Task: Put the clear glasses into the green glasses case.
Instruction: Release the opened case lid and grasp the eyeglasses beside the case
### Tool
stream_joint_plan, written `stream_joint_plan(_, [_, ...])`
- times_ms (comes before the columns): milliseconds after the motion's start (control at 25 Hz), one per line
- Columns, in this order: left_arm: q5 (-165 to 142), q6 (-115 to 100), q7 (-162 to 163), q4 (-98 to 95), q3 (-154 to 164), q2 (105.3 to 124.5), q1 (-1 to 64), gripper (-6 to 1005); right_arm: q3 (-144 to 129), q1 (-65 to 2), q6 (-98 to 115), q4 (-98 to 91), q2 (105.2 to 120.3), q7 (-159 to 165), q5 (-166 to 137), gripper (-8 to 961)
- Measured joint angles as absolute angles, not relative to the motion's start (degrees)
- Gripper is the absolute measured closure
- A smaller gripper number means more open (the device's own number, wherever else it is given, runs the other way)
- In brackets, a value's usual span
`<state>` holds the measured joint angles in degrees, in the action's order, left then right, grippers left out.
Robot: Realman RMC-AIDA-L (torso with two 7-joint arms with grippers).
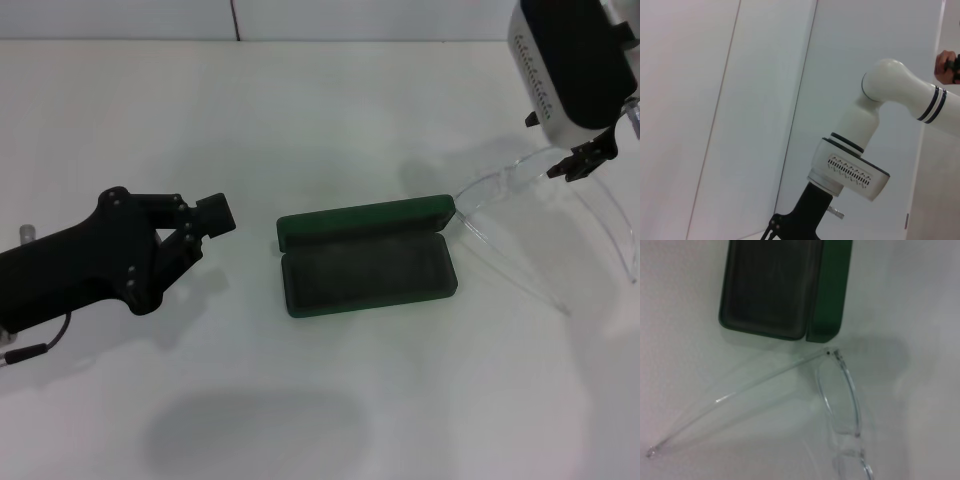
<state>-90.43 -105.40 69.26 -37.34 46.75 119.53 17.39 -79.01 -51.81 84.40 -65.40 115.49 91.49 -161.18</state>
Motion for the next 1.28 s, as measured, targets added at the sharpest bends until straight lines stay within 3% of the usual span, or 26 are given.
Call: stream_joint_plan(1280, [-90.4,-104.5,65.6,-33.2,46.7,119.45,17.0,967,-83.3,-55.2,73.2,-50.1,116.07,88.3,-154.9,355])
